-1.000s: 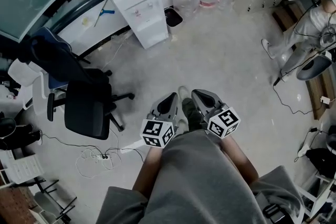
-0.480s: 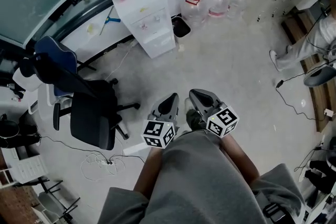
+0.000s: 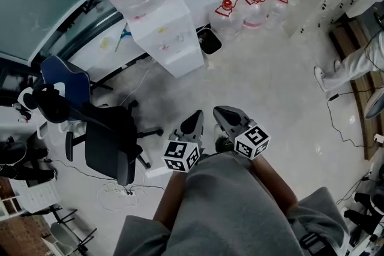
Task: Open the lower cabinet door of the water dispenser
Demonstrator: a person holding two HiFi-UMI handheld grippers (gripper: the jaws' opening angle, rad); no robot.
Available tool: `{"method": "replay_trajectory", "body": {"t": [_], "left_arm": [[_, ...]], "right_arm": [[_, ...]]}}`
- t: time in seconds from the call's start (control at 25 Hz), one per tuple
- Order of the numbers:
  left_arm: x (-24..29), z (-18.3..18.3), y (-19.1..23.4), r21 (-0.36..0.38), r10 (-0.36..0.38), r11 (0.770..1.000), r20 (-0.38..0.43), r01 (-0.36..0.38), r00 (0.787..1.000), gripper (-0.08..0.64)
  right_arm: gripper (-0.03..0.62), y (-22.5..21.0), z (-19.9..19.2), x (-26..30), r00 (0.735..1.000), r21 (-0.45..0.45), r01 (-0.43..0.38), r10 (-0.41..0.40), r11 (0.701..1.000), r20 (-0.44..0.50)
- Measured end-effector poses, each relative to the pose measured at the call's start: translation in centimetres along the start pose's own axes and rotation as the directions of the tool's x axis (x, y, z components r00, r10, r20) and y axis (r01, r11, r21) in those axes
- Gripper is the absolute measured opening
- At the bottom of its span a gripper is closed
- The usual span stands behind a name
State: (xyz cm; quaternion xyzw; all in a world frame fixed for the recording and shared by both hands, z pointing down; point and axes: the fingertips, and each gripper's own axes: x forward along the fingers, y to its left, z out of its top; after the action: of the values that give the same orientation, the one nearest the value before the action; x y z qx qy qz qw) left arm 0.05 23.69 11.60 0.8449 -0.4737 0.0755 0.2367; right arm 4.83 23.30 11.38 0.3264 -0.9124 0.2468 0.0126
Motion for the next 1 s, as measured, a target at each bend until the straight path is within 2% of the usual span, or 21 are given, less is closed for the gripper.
{"method": "replay_trajectory", "body": {"t": [0.48,0.72,1.0], "left_arm": [[4.3,1.8,5.7,0.013,0.002,1.000,-0.066,-0.001,0.998,0.011],[6.6,2.9,9.7,0.030,-0.080,0.996,-0.109,0.084,0.991,0.011],[9.1,3.6,14.9,0.020,-0.186,0.981,-0.174,0.192,0.967,0.011]], "right_arm": [[0.012,-3.5,0.2,5.5,1.000,0.076,0.015,-0.013,0.997,-0.017],[0.012,-5.0,0.5,9.4,0.995,0.098,0.103,-0.103,0.990,-0.007],[0.012,-6.0,0.0,14.6,0.975,0.149,0.218,-0.221,0.965,0.005]]}}
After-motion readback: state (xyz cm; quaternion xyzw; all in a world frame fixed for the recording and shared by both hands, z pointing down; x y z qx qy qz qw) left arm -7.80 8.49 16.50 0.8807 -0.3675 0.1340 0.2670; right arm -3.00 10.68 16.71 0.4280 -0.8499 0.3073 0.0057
